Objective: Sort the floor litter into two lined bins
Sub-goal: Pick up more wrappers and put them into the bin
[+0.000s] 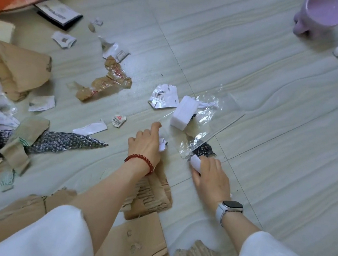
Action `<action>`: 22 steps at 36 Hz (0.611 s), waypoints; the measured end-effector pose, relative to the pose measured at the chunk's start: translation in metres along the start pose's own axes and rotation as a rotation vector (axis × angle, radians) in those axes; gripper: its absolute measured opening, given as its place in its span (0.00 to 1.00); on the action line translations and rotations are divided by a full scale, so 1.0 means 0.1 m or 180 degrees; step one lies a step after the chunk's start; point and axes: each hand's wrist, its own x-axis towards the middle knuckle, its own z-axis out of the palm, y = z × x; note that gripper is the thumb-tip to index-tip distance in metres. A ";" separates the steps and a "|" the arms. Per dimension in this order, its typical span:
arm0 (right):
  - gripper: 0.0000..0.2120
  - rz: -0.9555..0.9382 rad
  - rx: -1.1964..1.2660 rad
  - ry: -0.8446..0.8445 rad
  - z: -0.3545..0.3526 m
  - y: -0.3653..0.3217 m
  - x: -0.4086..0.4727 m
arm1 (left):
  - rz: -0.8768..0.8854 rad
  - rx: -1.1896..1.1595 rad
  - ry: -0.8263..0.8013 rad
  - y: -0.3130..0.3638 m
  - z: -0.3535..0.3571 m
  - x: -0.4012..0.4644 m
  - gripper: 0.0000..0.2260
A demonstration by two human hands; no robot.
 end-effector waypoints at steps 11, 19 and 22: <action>0.16 0.0156 0.1356 -0.0176 -0.63 -0.72 0.19 | -0.0053 -0.0473 0.0397 -0.58 -0.78 -0.30 0.13; 0.13 -0.0405 0.2323 -0.0510 -1.36 -2.14 0.48 | -0.0081 -0.0645 0.1368 -1.25 -2.35 -0.99 0.09; 0.12 -0.0865 0.2557 -0.0710 -1.57 -2.82 0.39 | -0.0211 -0.0521 0.1779 -1.64 -2.80 -1.40 0.13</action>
